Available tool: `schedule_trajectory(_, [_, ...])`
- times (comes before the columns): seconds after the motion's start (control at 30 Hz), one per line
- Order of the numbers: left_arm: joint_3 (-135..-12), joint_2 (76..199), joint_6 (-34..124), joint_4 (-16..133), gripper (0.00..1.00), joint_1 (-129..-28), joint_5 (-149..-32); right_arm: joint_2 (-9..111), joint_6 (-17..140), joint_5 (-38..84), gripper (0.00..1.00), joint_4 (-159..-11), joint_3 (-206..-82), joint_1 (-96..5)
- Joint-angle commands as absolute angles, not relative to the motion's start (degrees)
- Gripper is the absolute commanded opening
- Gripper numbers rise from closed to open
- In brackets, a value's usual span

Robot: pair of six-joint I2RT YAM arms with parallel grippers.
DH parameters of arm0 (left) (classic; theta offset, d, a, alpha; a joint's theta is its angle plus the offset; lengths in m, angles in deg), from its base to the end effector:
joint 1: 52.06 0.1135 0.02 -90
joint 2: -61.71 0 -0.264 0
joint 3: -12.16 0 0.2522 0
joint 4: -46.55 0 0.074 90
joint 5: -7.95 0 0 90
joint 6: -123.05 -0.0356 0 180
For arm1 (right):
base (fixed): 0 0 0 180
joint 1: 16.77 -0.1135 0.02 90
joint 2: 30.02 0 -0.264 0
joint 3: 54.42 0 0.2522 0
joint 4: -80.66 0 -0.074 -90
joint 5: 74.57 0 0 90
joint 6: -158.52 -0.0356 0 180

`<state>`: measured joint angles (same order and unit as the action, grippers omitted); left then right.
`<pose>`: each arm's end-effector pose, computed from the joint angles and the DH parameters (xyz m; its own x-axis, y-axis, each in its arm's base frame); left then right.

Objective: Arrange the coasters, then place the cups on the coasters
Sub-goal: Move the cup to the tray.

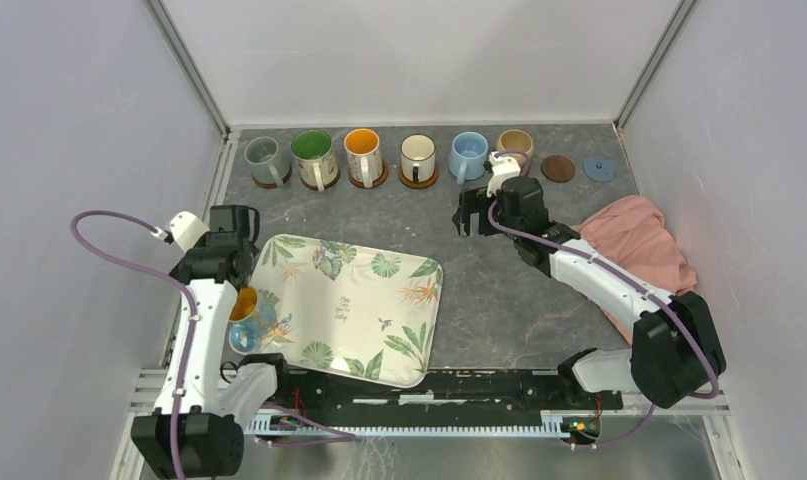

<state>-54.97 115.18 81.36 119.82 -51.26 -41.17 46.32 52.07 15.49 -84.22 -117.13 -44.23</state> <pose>0.1586 0.0255 0.2981 -0.3186 -0.5691 -0.7580 -0.8713 0.4908 -0.0023 0.2652 0.1378 0.2579 -0.5401 0.0384 -0.8407 -0.3222 0.9134 0.2488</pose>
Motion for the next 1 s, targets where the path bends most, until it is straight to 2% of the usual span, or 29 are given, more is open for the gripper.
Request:
schedule_trajectory(0.0, [-53.68,115.53,75.67,113.93,1.0,-43.87,-46.77,44.14,51.58,17.41,0.98,-87.17,-116.88,-45.23])
schedule_trajectory(0.13, [-50.3,116.25,76.16,111.11,1.0,-40.1,-53.0,44.03,51.56,17.97,0.98,-87.28,-116.79,-45.71])
schedule_trajectory(0.5, [-48.54,116.38,80.49,111.54,1.0,-38.96,-57.13,44.23,51.82,18.77,0.98,-87.52,-116.79,-46.09])
schedule_trajectory(0.97, [-50.24,117.58,87.49,117.78,1.0,-38.93,-44.55,45.6,51.72,20.12,0.98,-87.95,-116.96,-46.12])
